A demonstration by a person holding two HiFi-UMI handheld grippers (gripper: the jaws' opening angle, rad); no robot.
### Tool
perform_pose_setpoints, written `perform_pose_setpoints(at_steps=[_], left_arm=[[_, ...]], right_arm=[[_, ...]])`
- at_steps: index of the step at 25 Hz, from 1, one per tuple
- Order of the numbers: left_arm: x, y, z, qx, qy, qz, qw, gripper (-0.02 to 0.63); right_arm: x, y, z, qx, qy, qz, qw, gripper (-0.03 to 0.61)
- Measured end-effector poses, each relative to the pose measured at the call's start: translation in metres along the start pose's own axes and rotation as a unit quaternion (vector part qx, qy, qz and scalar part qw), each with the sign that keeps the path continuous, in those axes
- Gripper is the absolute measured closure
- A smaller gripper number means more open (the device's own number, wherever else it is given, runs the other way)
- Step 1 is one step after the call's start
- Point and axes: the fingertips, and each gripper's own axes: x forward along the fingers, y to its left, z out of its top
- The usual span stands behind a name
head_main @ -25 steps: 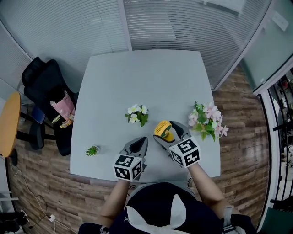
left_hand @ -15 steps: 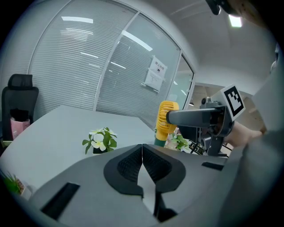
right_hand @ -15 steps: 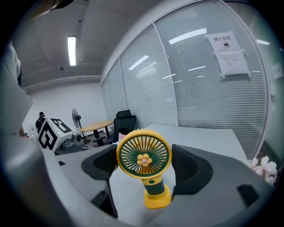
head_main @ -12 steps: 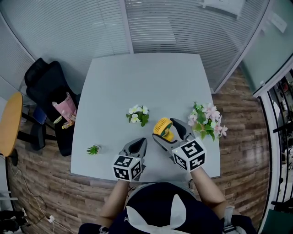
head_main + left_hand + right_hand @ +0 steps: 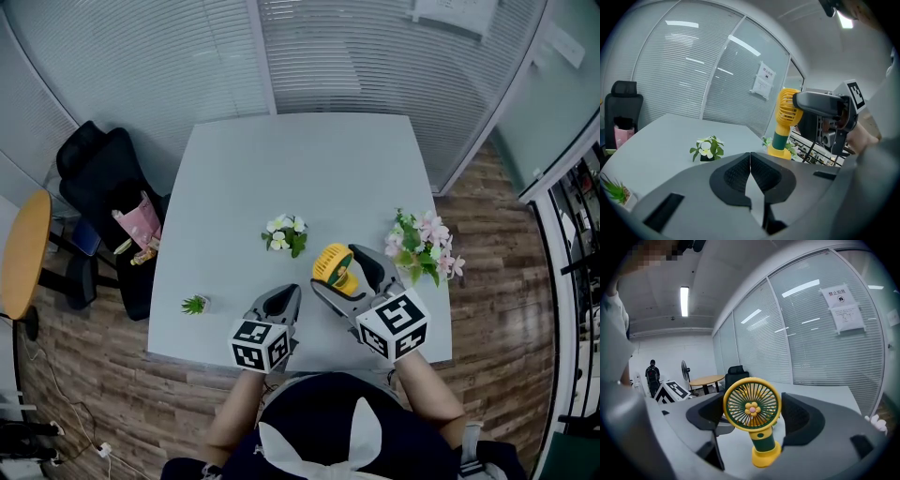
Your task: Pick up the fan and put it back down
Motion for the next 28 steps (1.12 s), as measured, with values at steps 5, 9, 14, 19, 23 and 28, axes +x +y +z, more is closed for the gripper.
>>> perform_pose_setpoints(at_steps=[5,9,14,19,23,28], left_arm=[[-0.007,-0.006,-0.003,0.001,-0.002,0.001,1.0,0.591],[-0.013,-0.007,-0.006,-0.001,-0.002,0.003,1.0,0.592],[-0.02,-0.012,-0.011,-0.002,-0.004,0.005,1.0,0.591],[-0.029,-0.016,-0.015,-0.004,-0.006,0.005,1.0,0.591],[-0.035,-0.024,-0.021,-0.007,-0.006,0.002,1.0,0.591],[-0.041,-0.039,-0.037,-0.009,0.008,-0.011,0.9999,0.591]], right_arm=[[-0.004,0.007,-0.006,0.002,0.004,0.003,1.0,0.196],[-0.006,0.01,-0.01,0.007,0.005,0.004,1.0,0.198],[-0.014,0.012,-0.016,0.014,0.005,0.0,1.0,0.198],[-0.024,0.015,-0.021,0.023,0.007,-0.009,1.0,0.198],[-0.034,0.015,-0.031,0.029,0.01,-0.02,0.999,0.198],[-0.051,0.016,-0.05,0.042,0.02,-0.04,0.998,0.198]])
